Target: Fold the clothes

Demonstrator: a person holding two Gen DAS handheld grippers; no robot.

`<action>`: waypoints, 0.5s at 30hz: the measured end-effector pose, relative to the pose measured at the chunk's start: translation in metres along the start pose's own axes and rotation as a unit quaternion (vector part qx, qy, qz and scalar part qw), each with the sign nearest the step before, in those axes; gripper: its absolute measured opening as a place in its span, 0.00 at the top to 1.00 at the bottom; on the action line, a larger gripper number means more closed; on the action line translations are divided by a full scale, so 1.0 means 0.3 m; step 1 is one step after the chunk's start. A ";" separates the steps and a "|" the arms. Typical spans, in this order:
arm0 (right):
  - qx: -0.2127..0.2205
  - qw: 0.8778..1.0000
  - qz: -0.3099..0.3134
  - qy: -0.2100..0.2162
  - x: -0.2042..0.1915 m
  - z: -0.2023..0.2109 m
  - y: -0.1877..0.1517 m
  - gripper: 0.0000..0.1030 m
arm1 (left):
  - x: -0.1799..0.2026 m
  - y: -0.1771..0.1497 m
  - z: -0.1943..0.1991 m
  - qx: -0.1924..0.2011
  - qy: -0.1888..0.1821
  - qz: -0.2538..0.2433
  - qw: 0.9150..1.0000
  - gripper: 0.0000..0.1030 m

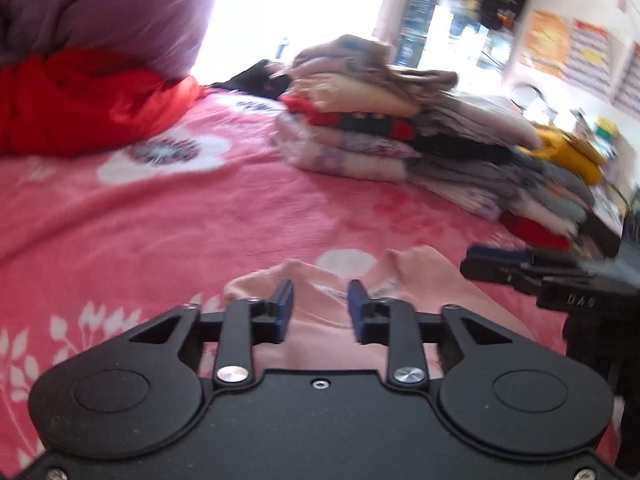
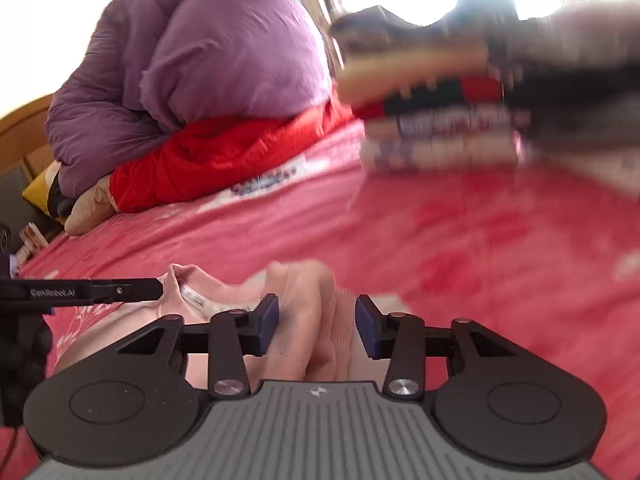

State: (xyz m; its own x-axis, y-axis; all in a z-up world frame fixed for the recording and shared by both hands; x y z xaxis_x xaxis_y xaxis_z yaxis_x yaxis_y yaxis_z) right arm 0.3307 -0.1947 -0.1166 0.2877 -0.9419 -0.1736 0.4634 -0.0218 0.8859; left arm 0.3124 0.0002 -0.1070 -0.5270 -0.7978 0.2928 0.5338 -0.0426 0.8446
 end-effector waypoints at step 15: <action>-0.051 0.991 0.122 0.013 -0.079 0.072 -0.197 0.61 | 0.080 -0.195 -0.032 -0.088 -0.004 -0.074 0.993 0.56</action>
State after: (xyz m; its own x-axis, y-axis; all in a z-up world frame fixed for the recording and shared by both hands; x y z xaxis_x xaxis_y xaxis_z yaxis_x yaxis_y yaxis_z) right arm 0.2784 -0.1782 -0.1555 0.4220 -0.9062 0.0276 0.4589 0.2398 0.8555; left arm 0.2748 -0.0224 -0.1538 -0.6136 -0.7699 0.1751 0.5569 -0.2647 0.7873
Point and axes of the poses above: each gripper's, at about its wrist camera, not at the fingertips, and z roughly against the way its jaws point, x to its right, y to its top, the point moved 9 cm from there along -z, roughly the way its jaws point, and after that the axes turned 6 degrees about -y, right-handed, at the moved point
